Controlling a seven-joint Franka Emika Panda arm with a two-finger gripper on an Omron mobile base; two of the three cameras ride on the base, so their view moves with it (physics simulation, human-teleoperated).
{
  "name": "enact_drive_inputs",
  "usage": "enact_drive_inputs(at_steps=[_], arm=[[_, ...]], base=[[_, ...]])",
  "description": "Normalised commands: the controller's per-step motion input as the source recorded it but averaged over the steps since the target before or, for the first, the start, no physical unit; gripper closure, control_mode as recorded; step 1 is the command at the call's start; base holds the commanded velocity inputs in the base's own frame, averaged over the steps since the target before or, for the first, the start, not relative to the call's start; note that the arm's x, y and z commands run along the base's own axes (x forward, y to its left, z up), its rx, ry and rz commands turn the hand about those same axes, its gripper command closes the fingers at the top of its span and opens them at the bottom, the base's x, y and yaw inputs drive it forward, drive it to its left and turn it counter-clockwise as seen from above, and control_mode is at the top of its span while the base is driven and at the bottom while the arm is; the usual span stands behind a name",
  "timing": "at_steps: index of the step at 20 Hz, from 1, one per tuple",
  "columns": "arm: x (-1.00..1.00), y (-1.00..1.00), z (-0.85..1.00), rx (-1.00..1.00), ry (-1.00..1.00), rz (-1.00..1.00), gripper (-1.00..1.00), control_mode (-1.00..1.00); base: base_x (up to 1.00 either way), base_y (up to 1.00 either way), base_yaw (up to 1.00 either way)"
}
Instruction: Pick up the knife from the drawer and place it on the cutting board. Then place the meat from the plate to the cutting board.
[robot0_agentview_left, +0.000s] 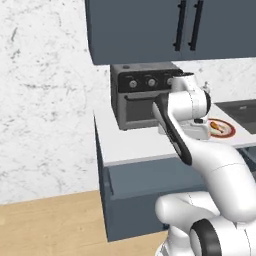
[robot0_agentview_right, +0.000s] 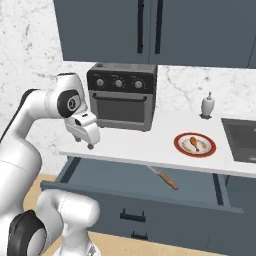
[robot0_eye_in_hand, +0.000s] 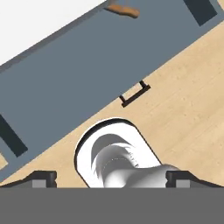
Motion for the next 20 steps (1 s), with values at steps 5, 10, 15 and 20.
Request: enact_drive_inputs(at_steps=[5,10,15,20], arm=[[0.0,0.0,0.0,0.0,0.0,0.0,-1.0,1.0],[0.0,0.0,0.0,0.0,0.0,0.0,-1.0,1.0],[0.0,0.0,0.0,0.0,0.0,0.0,-1.0,1.0],[0.0,0.0,0.0,0.0,0.0,0.0,-1.0,1.0]], base=[[-0.45,-1.0,0.19],[-0.37,-1.0,0.4],[-0.12,-0.87,0.55],[0.0,-0.64,0.63]])
